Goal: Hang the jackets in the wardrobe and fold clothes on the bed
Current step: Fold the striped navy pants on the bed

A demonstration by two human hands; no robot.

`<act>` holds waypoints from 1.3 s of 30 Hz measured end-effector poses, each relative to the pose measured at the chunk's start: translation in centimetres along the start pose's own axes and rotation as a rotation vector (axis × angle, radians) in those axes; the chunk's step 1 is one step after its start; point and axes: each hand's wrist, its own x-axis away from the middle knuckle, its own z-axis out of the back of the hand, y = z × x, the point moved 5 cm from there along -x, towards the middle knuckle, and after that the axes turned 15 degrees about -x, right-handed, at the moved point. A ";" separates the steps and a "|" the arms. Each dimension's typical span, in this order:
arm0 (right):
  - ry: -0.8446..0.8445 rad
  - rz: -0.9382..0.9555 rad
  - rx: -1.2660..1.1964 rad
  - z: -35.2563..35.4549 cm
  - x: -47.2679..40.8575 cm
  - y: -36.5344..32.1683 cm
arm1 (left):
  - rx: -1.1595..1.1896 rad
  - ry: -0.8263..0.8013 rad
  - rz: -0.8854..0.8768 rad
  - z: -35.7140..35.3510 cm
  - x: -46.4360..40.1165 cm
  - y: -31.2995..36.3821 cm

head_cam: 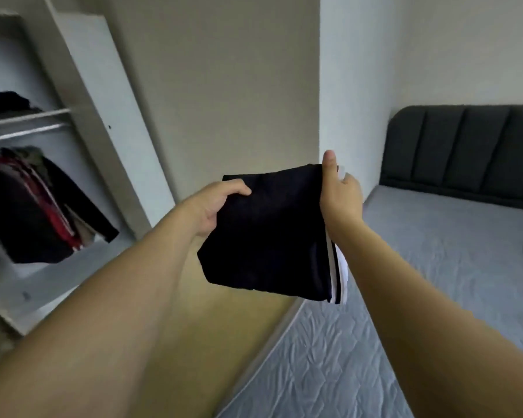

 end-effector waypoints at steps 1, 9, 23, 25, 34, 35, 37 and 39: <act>-0.006 0.015 0.014 -3.9 0.8 -2.6 | 0.016 0.029 -0.001 4.2 2.0 1.5; -0.228 0.071 -0.085 -31.1 4.5 -11.3 | 0.135 0.355 -0.061 29.8 12.4 6.0; -0.923 -0.320 -0.166 -68.5 2.8 -2.7 | 0.166 0.829 -0.088 60.5 7.5 -0.7; -1.050 -0.360 -0.201 -73.3 2.1 -1.3 | 0.181 0.889 -0.101 64.7 5.7 -0.8; -1.065 -0.413 -0.184 -95.4 -0.2 7.8 | 0.267 1.015 0.009 84.7 -3.0 -7.5; -1.059 -0.387 -0.191 -98.4 -0.6 8.5 | 0.281 1.015 0.021 87.1 -4.0 -8.7; -1.045 -0.335 -0.213 -104.4 -1.4 10.0 | 0.295 1.008 0.040 92.2 -6.1 -11.1; -1.025 -0.291 -0.228 -110.3 -2.2 11.6 | 0.294 0.993 0.056 97.6 -8.2 -13.2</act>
